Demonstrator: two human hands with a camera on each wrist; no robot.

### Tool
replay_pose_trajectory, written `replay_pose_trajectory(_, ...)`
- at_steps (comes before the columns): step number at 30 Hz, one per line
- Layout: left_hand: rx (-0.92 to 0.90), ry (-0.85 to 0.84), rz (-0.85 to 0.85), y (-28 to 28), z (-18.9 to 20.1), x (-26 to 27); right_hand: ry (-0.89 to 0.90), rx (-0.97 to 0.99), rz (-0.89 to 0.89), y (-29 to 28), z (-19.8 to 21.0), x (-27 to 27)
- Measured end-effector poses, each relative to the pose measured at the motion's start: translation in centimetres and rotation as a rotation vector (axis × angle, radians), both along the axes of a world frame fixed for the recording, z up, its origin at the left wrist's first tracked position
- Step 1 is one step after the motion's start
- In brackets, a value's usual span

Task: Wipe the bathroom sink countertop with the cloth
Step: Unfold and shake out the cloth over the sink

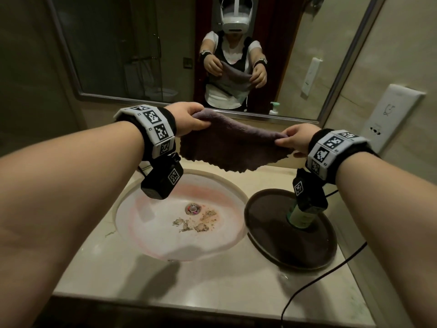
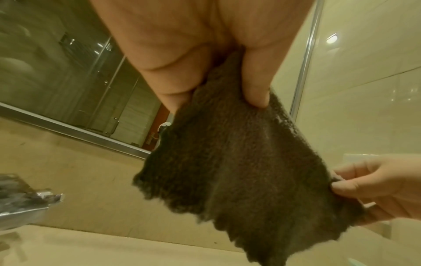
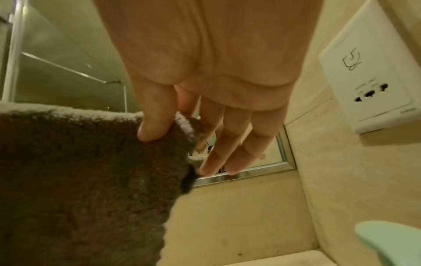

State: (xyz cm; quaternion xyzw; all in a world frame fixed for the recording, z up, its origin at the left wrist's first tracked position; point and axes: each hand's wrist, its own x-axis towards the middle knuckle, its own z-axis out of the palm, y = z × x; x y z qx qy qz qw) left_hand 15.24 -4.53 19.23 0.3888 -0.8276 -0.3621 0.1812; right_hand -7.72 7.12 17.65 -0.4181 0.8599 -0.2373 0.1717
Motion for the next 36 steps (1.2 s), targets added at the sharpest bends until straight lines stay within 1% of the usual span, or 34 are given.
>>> replay_pose_trajectory(2,-0.083,-0.046,0.022,-0.2,0.2,-0.1,-0.007,0.018,0.004,0.2,-0.3,-0.2)
replay_pose_trajectory(4,-0.113,-0.077,0.027,-0.3,0.1,-0.1,0.014,0.053,0.022,0.5,-0.5,-0.4)
replay_pose_trajectory(5,-0.12,-0.09,0.025,-0.4,0.0,-0.1,0.08,0.115,0.043,0.7,-0.5,-0.3)
replay_pose_trajectory(7,-0.136,-0.106,0.018,-0.2,0.0,-0.3,0.281,0.265,0.104,0.9,-0.3,-0.1)
replay_pose_trajectory(8,-0.148,-0.103,0.007,-0.1,0.0,-0.5,0.361,0.31,0.133,0.9,-0.2,0.0)
replay_pose_trajectory(9,-0.162,-0.097,-0.005,0.0,0.1,-0.8,0.399,0.333,0.154,0.8,-0.2,0.1)
replay_pose_trajectory(12,-0.189,-0.101,-0.045,0.6,0.6,-1.8,0.383,0.368,0.193,0.3,-0.6,0.8)
replay_pose_trajectory(14,-0.196,-0.11,-0.072,0.9,1.1,-2.4,0.316,0.331,0.221,0.1,-1.3,1.0)
replay_pose_trajectory(15,-0.192,-0.105,-0.09,1.0,1.4,-2.7,0.241,0.272,0.228,0.0,-1.6,1.1)
replay_pose_trajectory(18,-0.146,-0.087,-0.145,1.6,2.3,-3.5,-0.11,0.067,0.27,-0.3,-2.3,0.9)
replay_pose_trajectory(19,-0.141,-0.089,-0.159,1.8,2.6,-3.7,-0.219,0.032,0.299,-0.4,-2.3,1.1)
replay_pose_trajectory(21,-0.129,-0.091,-0.175,2.1,3.0,-4.0,-0.353,0.022,0.353,-0.9,-2.2,2.0)
replay_pose_trajectory(24,-0.112,-0.102,-0.175,1.9,3.3,-4.2,-0.397,0.021,0.416,-1.7,-2.2,3.7)
replay_pose_trajectory(26,-0.11,-0.128,-0.158,1.6,3.5,-4.0,-0.351,0.006,0.411,-2.1,-2.3,4.3)
replay_pose_trajectory(27,-0.125,-0.146,-0.144,1.4,3.5,-3.8,-0.356,0.001,0.405,-2.1,-2.3,4.3)
replay_pose_trajectory(31,-0.241,-0.211,-0.022,0.5,2.9,-2.7,-0.595,-0.062,0.41,-1.6,-1.7,4.0)
replay_pose_trajectory(34,-0.289,-0.209,0.087,-0.5,1.9,-2.1,-0.669,-0.134,0.459,-1.5,-0.7,3.5)
replay_pose_trajectory(36,-0.26,-0.179,0.151,-1.0,0.9,-2.0,-0.685,-0.163,0.498,-1.6,0.1,3.6)
